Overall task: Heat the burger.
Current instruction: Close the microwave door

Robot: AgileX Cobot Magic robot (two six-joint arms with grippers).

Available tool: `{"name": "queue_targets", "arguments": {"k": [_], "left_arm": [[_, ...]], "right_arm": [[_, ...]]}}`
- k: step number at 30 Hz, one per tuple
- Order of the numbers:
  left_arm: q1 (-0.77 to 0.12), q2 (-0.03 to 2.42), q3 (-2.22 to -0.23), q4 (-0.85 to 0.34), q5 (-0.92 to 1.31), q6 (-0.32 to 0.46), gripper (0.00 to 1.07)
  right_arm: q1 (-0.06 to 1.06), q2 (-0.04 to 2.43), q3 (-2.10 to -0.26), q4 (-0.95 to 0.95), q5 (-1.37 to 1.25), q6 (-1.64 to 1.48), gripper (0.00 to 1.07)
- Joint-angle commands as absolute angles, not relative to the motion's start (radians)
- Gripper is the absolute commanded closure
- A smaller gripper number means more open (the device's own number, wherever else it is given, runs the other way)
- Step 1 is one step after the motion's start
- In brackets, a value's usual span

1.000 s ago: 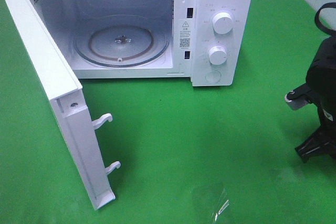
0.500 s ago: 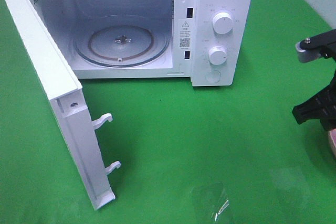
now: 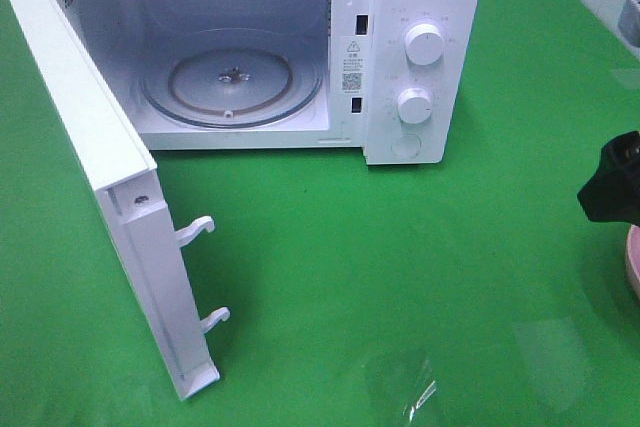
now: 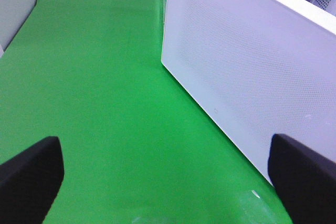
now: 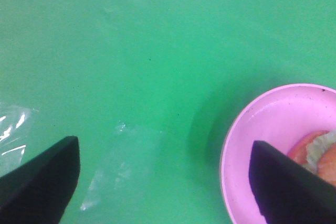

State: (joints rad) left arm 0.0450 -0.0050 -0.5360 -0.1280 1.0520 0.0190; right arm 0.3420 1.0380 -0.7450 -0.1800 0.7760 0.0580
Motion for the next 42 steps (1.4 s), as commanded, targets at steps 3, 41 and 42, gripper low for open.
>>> {"name": "queue_targets", "arguments": {"k": [3, 41, 42], "left_arm": [[0.049, -0.020, -0.533, -0.131, 1.039, 0.022, 0.09], [0.049, -0.020, -0.533, -0.131, 1.039, 0.022, 0.09], [0.049, -0.020, -0.533, -0.131, 1.039, 0.022, 0.09]], "right_arm": [[0.340, 0.956, -0.744, -0.137, 0.885, 0.050, 0.28], [0.124, 0.220, -0.516, -0.095, 0.855, 0.051, 0.31], [0.124, 0.220, -0.516, -0.095, 0.855, 0.051, 0.31]]}}
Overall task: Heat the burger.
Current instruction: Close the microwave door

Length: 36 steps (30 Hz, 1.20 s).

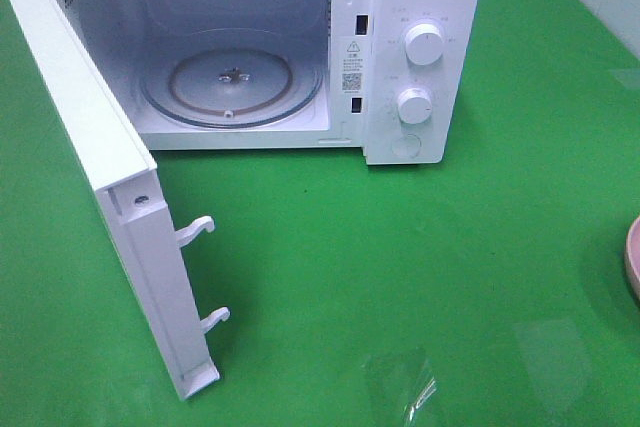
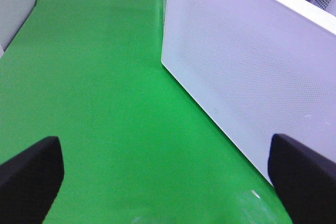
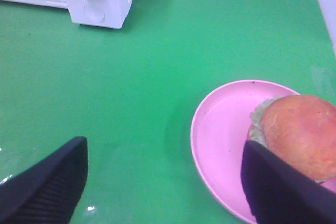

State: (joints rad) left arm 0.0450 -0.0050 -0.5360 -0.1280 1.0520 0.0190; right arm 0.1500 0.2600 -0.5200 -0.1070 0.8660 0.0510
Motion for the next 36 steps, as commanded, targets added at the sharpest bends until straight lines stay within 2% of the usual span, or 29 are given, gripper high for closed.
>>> {"name": "queue_targets", "arguments": {"k": [1, 10, 16, 36], "left_arm": [[0.049, -0.020, -0.533, -0.131, 1.039, 0.022, 0.09], [0.049, -0.020, -0.533, -0.131, 1.039, 0.022, 0.09], [0.049, -0.020, -0.533, -0.131, 1.039, 0.022, 0.09], [0.049, -0.020, -0.533, -0.132, 1.039, 0.022, 0.09]], "right_arm": [[0.106, 0.187, -0.516, -0.092, 0.857, 0.053, 0.31], [0.047, 0.047, -0.499, -0.072, 0.950, 0.083, 0.31], [0.047, -0.032, -0.489, -0.073, 0.960, 0.081, 0.32], [0.047, -0.031, -0.489, -0.073, 0.959, 0.080, 0.32]]}}
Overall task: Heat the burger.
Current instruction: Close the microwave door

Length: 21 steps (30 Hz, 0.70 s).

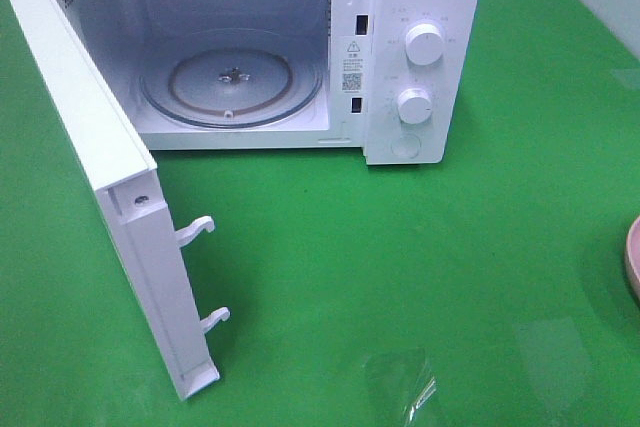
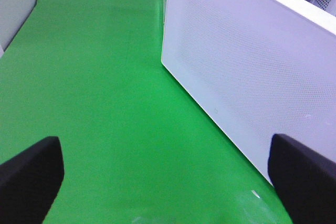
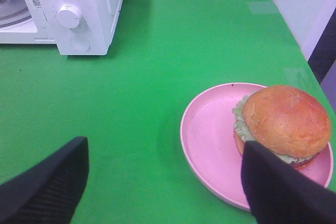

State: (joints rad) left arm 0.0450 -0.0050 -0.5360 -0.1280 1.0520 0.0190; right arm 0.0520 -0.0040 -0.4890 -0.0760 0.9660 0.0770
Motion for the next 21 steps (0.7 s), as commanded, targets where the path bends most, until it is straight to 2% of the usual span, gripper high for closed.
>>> {"name": "queue_targets", "arguments": {"k": [1, 21], "left_arm": [[0.049, -0.020, -0.533, -0.132, 1.039, 0.022, 0.09], [0.049, -0.020, -0.533, -0.132, 1.039, 0.022, 0.09]], "right_arm": [[0.047, -0.031, -0.489, -0.073, 0.959, 0.080, 0.32], [0.047, -0.031, -0.489, -0.073, 0.959, 0.080, 0.32]]}}
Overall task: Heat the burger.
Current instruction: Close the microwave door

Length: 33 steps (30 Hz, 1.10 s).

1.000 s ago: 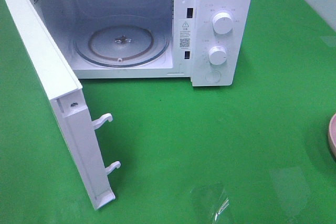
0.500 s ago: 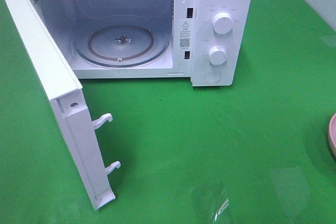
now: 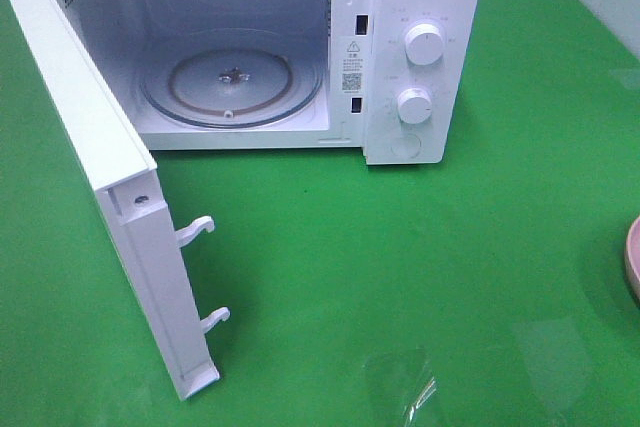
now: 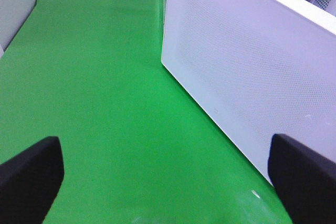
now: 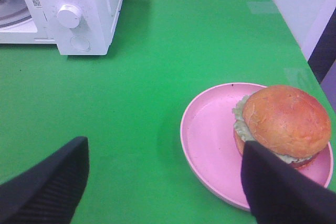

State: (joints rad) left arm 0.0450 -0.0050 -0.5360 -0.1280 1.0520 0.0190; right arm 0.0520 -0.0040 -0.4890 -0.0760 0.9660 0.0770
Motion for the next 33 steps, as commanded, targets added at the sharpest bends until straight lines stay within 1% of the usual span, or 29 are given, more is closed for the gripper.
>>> {"name": "queue_targets", "arguments": {"k": [1, 18, 20, 21, 22, 24, 25, 26, 27, 28, 29, 30, 31, 33], "left_arm": [[0.049, -0.020, -0.533, -0.138, 1.037, 0.022, 0.09], [0.049, -0.020, -0.536, -0.150, 1.025, 0.020, 0.09], [0.049, -0.016, -0.549, -0.144, 1.011, 0.020, 0.10], [0.049, 0.002, -0.565, -0.143, 0.984, 0.020, 0.13], [0.049, 0.002, -0.565, -0.143, 0.984, 0.020, 0.13], [0.049, 0.053, -0.574, -0.139, 0.889, 0.021, 0.23], [0.049, 0.053, -0.574, -0.139, 0.889, 0.021, 0.23], [0.049, 0.071, -0.574, -0.137, 0.869, 0.021, 0.27], [0.049, 0.071, -0.574, -0.137, 0.869, 0.021, 0.27], [0.049, 0.112, -0.574, -0.125, 0.832, 0.022, 0.39], [0.049, 0.112, -0.574, -0.125, 0.832, 0.022, 0.39], [0.049, 0.153, -0.574, -0.103, 0.815, 0.022, 0.53], [0.049, 0.153, -0.574, -0.103, 0.815, 0.022, 0.53], [0.049, 0.238, -0.574, -0.076, 0.802, 0.022, 0.81]], "right_arm": [[0.047, -0.031, -0.489, -0.073, 0.959, 0.080, 0.32], [0.047, -0.031, -0.489, -0.073, 0.959, 0.081, 0.32], [0.047, -0.031, -0.489, -0.073, 0.959, 0.081, 0.32], [0.047, -0.031, -0.489, -0.073, 0.959, 0.081, 0.32], [0.047, -0.031, -0.489, -0.073, 0.959, 0.081, 0.32], [0.047, -0.031, -0.489, -0.073, 0.959, 0.080, 0.32], [0.047, -0.031, -0.489, -0.073, 0.959, 0.080, 0.32], [0.047, -0.031, -0.489, -0.073, 0.959, 0.080, 0.32], [0.047, -0.031, -0.489, -0.073, 0.959, 0.080, 0.32], [0.047, -0.031, -0.489, -0.073, 0.959, 0.080, 0.32], [0.047, -0.031, -0.489, -0.073, 0.959, 0.080, 0.32], [0.047, -0.031, -0.489, -0.073, 0.959, 0.080, 0.32], [0.047, -0.031, -0.489, -0.073, 0.959, 0.080, 0.32], [0.047, -0.031, -0.489, -0.073, 0.959, 0.080, 0.32]]}}
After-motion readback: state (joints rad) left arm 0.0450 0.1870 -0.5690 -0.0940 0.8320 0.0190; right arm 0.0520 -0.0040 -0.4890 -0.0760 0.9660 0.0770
